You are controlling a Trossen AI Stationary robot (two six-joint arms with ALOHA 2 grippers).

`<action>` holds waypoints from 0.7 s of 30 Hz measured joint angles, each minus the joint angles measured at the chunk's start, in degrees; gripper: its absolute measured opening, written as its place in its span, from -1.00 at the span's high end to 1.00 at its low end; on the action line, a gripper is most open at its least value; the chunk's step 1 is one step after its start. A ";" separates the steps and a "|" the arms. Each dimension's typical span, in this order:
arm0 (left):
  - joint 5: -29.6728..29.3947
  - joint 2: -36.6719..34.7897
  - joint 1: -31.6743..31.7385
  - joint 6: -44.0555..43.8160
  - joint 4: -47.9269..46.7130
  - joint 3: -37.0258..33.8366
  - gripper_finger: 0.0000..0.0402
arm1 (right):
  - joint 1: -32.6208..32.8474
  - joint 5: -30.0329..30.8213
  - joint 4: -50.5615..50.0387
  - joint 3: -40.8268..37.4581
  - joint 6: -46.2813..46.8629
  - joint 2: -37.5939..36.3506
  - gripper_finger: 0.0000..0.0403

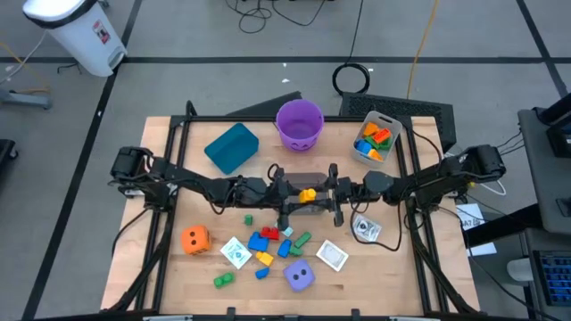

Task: Pick & Place Toys
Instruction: Put the left yellow game piece into the white bin

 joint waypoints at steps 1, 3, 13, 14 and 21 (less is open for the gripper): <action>-0.04 0.00 0.00 -0.02 0.00 0.00 0.28 | 0.00 -0.04 0.00 0.00 0.14 0.00 0.50; 0.00 0.00 0.00 -0.11 0.00 -0.02 0.28 | 0.00 -0.04 -0.02 0.00 0.66 0.00 0.50; 0.42 0.00 0.07 -0.17 0.33 0.15 0.28 | -0.15 2.42 -6.85 0.02 0.59 -6.50 0.46; 0.40 0.00 0.07 -0.15 0.36 0.21 0.28 | -0.29 2.61 -8.22 0.07 0.44 -7.63 0.48; 0.11 -0.23 -0.02 -0.21 -1.54 -0.23 0.28 | -0.52 4.72 -17.00 -0.13 0.40 -15.19 0.49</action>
